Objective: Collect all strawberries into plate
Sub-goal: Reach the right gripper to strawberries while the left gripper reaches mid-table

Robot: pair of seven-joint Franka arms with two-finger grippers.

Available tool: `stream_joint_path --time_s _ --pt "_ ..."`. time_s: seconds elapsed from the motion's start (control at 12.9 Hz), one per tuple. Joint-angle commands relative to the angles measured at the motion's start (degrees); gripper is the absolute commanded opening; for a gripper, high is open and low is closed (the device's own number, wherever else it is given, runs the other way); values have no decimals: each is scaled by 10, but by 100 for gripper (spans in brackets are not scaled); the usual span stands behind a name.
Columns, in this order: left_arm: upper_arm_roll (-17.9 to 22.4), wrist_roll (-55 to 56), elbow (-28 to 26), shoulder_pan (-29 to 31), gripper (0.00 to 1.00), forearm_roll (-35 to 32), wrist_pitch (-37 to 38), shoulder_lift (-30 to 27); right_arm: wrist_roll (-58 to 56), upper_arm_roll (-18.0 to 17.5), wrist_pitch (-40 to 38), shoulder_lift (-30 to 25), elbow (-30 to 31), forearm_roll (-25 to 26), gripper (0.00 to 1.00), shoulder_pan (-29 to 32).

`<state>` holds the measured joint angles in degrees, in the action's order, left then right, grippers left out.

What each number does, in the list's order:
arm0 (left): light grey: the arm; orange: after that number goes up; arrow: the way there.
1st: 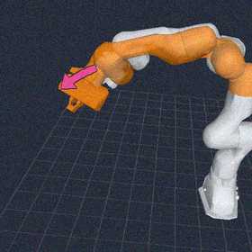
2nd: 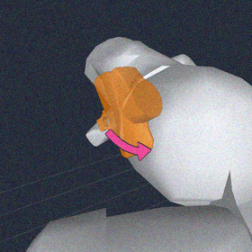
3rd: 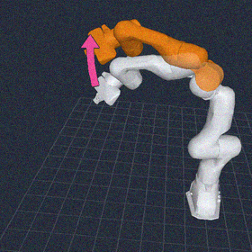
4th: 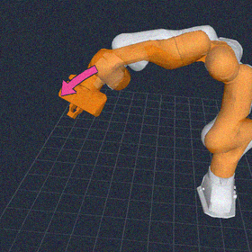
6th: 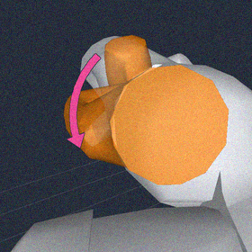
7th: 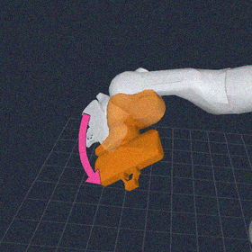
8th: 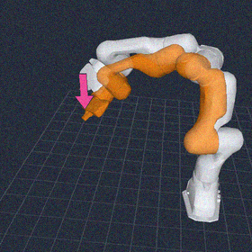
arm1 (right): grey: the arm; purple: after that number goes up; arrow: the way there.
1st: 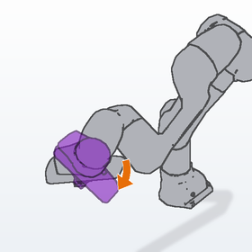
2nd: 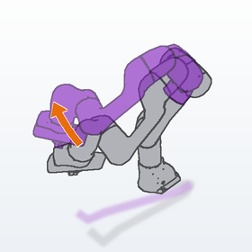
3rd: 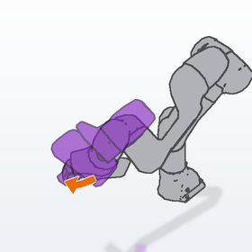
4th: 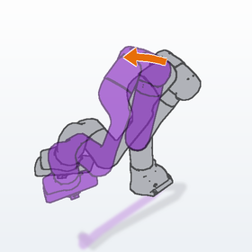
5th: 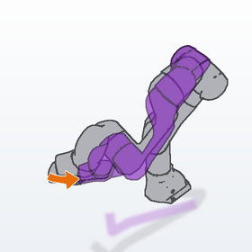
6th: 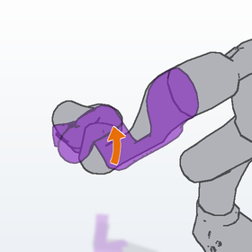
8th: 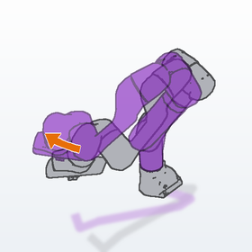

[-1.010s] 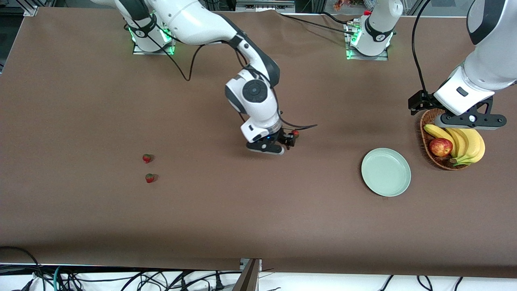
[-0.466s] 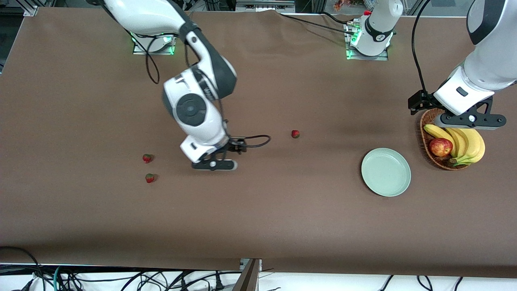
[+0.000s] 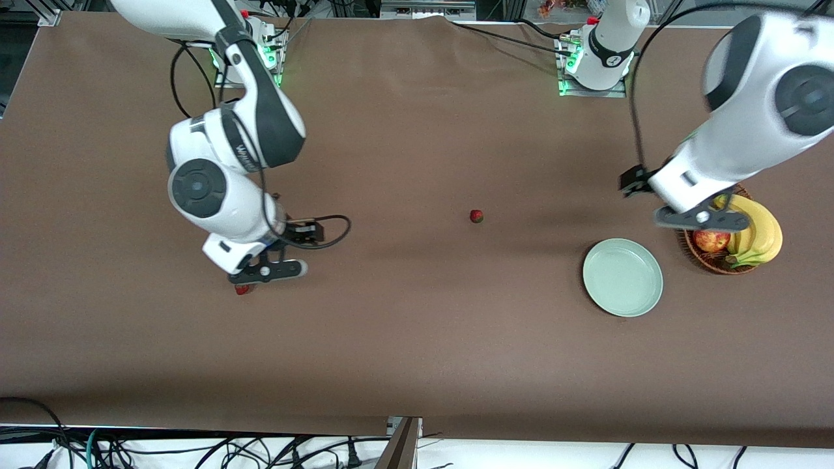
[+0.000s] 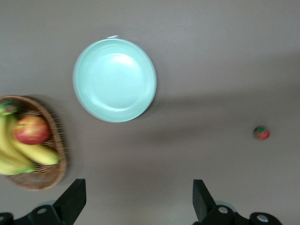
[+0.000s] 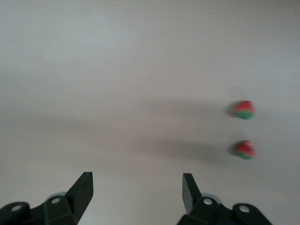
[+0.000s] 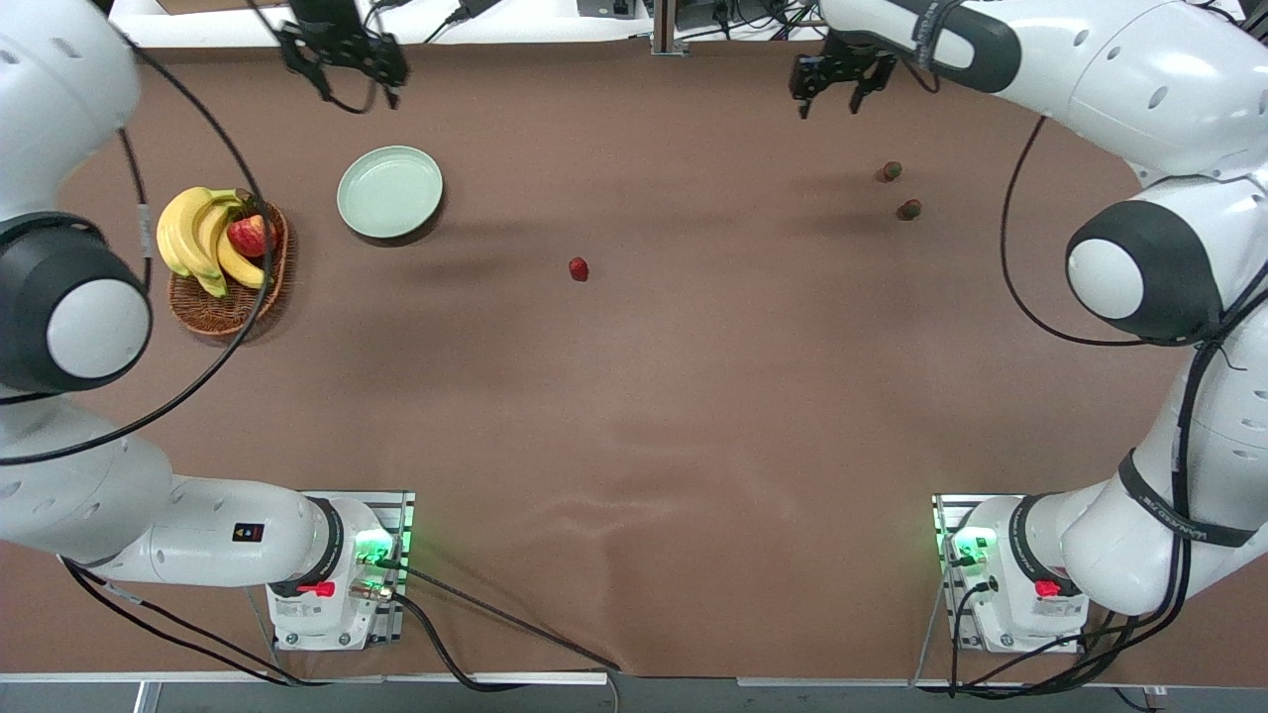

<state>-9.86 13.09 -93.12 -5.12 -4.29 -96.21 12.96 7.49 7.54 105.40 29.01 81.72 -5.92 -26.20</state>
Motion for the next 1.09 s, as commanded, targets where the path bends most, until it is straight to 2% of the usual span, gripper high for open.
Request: stream_joint_path --time_s 0.0,0.16,0.39,0.78,1.01 --pt "4 115 13 -58 100 5 -38 53 -90 44 24 -35 77 -6 85 -1" --pt "4 216 10 -100 100 9 -64 90 -131 63 82 -33 124 -11 85 3" --pt "4 271 -9 -134 100 57 -126 135 -198 65 216 -26 222 -14 85 36" --pt "2 328 -164 -190 100 57 -366 146 -239 64 290 -9 297 -48 85 62" --pt "3 338 -171 -212 100 53 -405 183 -241 64 330 2 320 -59 85 63"
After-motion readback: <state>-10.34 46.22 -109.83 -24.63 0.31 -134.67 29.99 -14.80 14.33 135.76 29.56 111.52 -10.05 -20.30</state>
